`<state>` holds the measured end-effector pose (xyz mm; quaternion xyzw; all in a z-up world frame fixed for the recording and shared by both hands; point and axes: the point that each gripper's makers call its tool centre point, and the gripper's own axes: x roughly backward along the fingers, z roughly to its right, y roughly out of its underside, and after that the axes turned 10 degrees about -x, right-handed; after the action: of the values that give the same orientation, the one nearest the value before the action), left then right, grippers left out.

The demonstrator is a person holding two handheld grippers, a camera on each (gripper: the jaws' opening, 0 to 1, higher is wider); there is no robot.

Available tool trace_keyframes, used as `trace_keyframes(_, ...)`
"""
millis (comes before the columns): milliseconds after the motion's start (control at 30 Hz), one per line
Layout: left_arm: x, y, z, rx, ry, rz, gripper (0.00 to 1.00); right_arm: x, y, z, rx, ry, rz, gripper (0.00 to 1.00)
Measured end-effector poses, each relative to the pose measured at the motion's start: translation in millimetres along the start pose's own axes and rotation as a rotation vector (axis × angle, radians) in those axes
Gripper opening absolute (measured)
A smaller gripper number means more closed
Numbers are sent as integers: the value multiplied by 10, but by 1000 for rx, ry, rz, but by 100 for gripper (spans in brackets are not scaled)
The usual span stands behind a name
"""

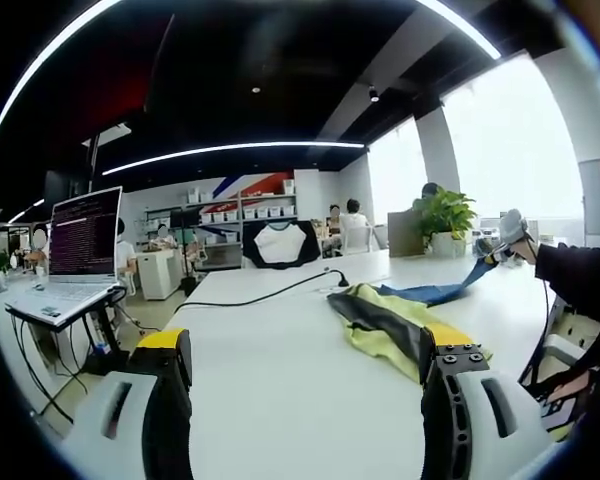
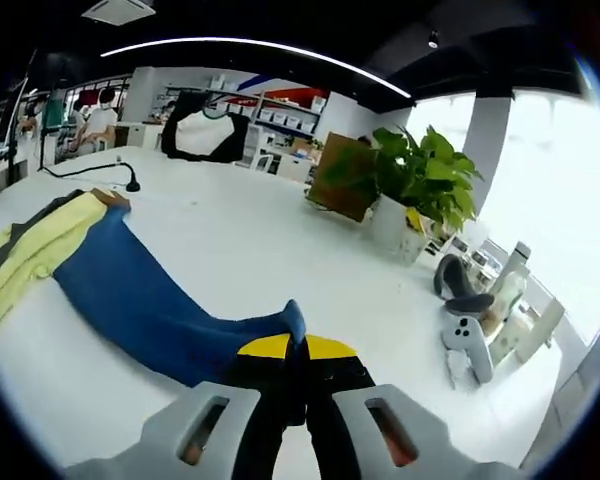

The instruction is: Fold the garment on the visible template until the final outline fits inside the template.

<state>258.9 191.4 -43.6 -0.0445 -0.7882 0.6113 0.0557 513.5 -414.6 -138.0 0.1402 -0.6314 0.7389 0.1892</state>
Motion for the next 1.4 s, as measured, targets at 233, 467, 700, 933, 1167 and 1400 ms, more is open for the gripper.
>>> trace_keyframes(233, -6, 4, 6, -1, 1, -3, 100, -78, 224, 68, -12, 11, -52, 0)
trace_keyframes(467, -11, 9, -1, 0, 0, -6, 100, -132, 393, 108, -5, 21, -89, 0)
trace_keyframes(700, -11, 9, 6, 2, 2, -6, 100, -131, 502, 115, 31, 33, -111, 1)
trace_keyframes(933, -16, 20, -7, 0, -2, -10, 100, -146, 540, 149, 50, 38, -120, 4)
trace_keyframes(1167, -17, 22, 7, 1, 0, -10, 100, -145, 501, 203, 111, 30, -91, 14)
trace_keyframes(1400, -26, 30, 32, -1, 4, -12, 100, -189, 395, 138, 201, -53, -62, 19)
